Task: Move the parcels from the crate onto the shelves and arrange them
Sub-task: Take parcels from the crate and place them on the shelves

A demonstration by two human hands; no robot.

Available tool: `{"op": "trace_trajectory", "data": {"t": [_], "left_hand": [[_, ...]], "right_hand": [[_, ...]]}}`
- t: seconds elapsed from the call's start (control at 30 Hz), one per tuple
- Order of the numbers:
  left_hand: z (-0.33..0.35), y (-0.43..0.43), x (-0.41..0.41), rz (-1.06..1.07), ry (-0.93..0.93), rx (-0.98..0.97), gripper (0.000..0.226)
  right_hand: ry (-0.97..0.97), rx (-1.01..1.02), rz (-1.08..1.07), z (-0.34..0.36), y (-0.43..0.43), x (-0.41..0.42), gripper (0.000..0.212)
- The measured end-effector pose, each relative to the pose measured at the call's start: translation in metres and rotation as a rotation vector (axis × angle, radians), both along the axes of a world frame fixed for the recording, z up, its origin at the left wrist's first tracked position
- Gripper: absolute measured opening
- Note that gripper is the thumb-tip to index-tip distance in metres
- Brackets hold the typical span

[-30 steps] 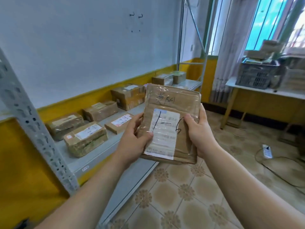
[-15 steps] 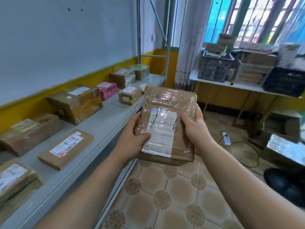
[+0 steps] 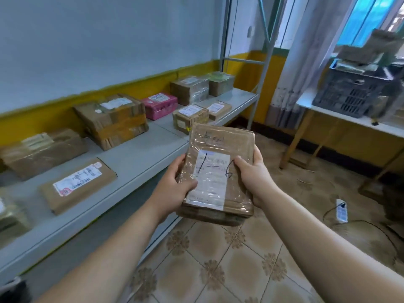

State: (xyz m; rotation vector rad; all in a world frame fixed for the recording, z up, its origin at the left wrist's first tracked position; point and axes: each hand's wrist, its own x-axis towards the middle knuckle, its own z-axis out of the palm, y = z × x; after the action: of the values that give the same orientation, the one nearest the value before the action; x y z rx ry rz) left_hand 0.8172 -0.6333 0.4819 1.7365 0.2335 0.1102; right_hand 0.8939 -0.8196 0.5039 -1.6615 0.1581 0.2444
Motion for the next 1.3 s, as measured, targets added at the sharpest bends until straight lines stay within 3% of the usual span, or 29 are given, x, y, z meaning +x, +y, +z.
{"op": "trace_trajectory", "data": {"t": [0.27, 0.6, 0.87, 0.97, 1.1, 1.3], "left_hand": [[-0.055, 0.015, -0.033, 0.262, 0.226, -0.028, 0.066], [-0.131, 0.072, -0.123, 0.497, 0.370, -0.249, 0.056], [-0.175, 0.146, -0.178, 0.530, 0.431, -0.250, 0.064], [-0.195, 0.172, -0.190, 0.537, 0.440, -0.227, 0.066], [-0.241, 0.190, -0.198, 0.578, 0.482, -0.209, 0.064], [-0.310, 0.194, -0.195, 0.700, 0.552, -0.269, 0.064]], "right_hand": [[0.220, -0.016, 0.292, -0.068, 0.043, 0.015, 0.059], [0.459, -0.085, 0.548, -0.148, 0.139, -0.033, 0.061], [0.420, -0.241, 0.681, -0.193, 0.221, -0.083, 0.061], [0.383, -0.274, 0.725, -0.220, 0.248, -0.090, 0.071], [0.357, -0.354, 0.802, -0.266, 0.274, -0.089, 0.085], [0.330, -0.434, 0.949, -0.342, 0.306, -0.080, 0.084]]}}
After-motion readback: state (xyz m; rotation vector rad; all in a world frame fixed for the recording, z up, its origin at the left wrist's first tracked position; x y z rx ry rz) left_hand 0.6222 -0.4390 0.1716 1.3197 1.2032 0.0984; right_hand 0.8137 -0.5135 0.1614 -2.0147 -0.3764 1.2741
